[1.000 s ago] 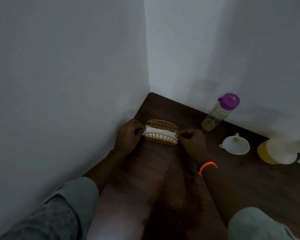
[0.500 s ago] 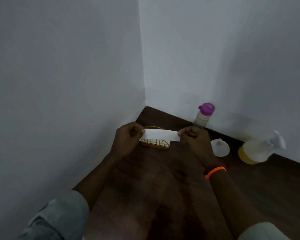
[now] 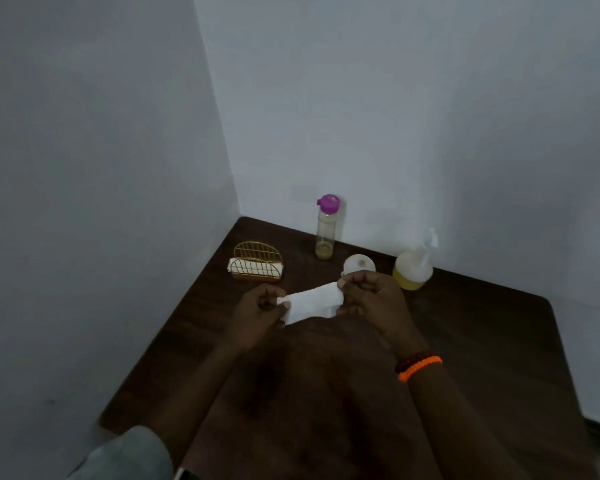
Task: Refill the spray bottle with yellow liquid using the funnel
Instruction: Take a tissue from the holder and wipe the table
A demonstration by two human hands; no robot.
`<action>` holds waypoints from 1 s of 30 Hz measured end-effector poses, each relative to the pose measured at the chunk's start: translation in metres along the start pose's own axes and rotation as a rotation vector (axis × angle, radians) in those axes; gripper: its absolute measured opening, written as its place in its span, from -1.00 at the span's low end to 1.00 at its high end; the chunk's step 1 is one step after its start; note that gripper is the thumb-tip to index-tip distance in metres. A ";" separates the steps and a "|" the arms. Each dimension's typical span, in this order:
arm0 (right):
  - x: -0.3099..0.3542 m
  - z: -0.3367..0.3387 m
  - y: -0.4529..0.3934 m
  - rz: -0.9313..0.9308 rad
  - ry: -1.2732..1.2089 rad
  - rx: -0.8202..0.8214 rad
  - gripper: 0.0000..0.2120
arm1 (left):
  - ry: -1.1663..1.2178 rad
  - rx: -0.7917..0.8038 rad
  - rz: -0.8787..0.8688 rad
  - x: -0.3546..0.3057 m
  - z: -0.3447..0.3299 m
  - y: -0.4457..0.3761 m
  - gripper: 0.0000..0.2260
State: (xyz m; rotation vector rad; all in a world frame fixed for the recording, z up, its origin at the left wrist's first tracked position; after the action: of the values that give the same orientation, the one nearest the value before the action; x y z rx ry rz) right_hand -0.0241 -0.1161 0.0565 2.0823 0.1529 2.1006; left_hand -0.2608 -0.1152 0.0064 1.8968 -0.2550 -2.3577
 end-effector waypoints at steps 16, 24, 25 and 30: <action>-0.012 0.053 0.073 -0.004 0.053 0.002 -0.95 | -0.193 0.007 -0.509 -0.071 -0.102 0.096 -0.82; -0.009 0.057 0.076 0.023 0.128 0.048 -0.90 | -0.292 0.062 -0.481 -0.069 -0.109 0.090 -0.83; -0.008 0.057 0.075 0.050 0.169 0.061 -0.84 | -0.319 0.080 -0.493 -0.071 -0.110 0.090 -0.83; -0.006 0.047 0.071 0.199 0.499 0.200 -0.55 | -0.478 0.193 -0.598 -0.084 -0.116 0.091 -0.83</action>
State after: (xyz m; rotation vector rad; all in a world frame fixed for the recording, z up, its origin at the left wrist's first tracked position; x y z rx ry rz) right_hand 0.0186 -0.1896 0.0653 1.6782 0.2362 2.7984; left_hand -0.1313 -0.1961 0.0803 1.6066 0.0727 -3.2868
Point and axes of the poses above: each hand's wrist, its own y-axis away from the middle knuckle, its own z-axis out of the back of the hand, x = y × z, the point moved 9 cm from there along -y, towards the middle knuckle, and after that the axes turned 1 degree about y, right-handed, at the moved point
